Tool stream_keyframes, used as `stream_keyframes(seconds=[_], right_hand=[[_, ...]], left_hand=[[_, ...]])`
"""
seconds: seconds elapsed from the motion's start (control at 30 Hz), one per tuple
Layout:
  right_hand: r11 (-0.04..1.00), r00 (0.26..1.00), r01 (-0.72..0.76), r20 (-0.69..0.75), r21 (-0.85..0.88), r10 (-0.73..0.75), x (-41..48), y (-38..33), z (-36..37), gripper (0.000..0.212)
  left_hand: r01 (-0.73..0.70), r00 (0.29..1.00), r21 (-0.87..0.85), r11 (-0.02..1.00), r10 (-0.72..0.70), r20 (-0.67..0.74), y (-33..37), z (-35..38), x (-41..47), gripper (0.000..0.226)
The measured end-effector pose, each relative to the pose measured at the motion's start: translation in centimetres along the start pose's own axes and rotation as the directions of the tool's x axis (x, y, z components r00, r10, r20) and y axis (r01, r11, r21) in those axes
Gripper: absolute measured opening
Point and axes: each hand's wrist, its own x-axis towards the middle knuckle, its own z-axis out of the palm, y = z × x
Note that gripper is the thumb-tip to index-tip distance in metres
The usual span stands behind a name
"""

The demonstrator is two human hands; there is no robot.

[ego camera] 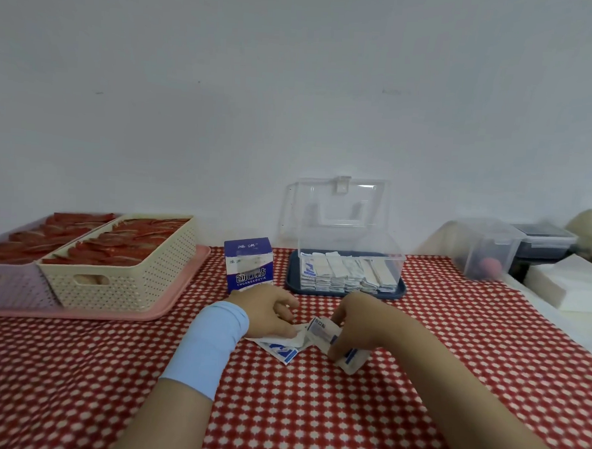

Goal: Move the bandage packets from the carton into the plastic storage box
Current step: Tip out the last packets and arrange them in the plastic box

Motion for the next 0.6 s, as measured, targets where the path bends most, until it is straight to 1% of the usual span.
stream_keyframes(seconds=[0.07,0.13,0.2,0.27,0.33,0.37,0.4,0.47,0.53,0.6], right_hand=[[1.000,1.000,-0.006,0.001,-0.006,0.006,-0.2,0.1,-0.2,0.055],[1.000,1.000,0.000,0.009,-0.014,0.000,-0.4,0.2,-0.4,0.049],[1.000,1.000,0.012,0.013,0.029,-0.012,-0.6,0.5,-0.7,0.040],[0.990,0.999,0.028,-0.034,0.141,-0.023,-0.8,1.1,-0.9,0.029],[0.947,0.990,0.051,-0.140,0.317,-0.007,-0.6,1.5,-1.2,0.021],[0.908,0.982,0.069,-0.191,0.414,0.012,-0.5,1.5,-1.1,0.021],[0.864,0.972,0.094,-0.231,0.495,0.026,-0.4,1.4,-1.1,0.023],[0.786,0.960,0.146,-0.277,0.601,0.033,-0.2,1.0,-1.0,0.023],[0.719,0.961,0.183,-0.275,0.670,0.012,-0.1,0.5,-0.7,0.020],[0.652,0.964,0.223,-0.262,0.725,-0.039,-0.2,0.2,-0.3,0.018]], left_hand=[[-0.003,1.000,0.077,0.997,0.003,0.000,0.5,0.4,0.2,0.056],[-0.051,0.999,0.091,0.995,0.050,0.015,1.1,0.9,0.3,0.046],[-0.097,0.995,0.096,0.991,0.097,-0.001,1.4,1.2,0.5,0.034],[-0.094,0.995,0.086,0.992,0.097,-0.029,1.1,1.4,0.8,0.026],[-0.071,0.993,0.048,0.996,0.074,-0.088,0.6,1.4,1.2,0.009],[-0.062,0.989,0.018,0.998,0.064,-0.137,0.5,1.3,1.3,0.007],[-0.054,0.979,-0.029,0.998,0.048,-0.196,0.4,1.2,1.3,0.010],[-0.064,0.949,-0.172,0.983,0.006,-0.315,0.4,0.9,1.5,0.013],[-0.092,0.908,-0.317,0.944,-0.051,-0.415,0.4,1.0,1.8,0.022],[-0.141,0.874,-0.439,0.887,-0.097,-0.476,0.6,1.4,2.1,0.030]])
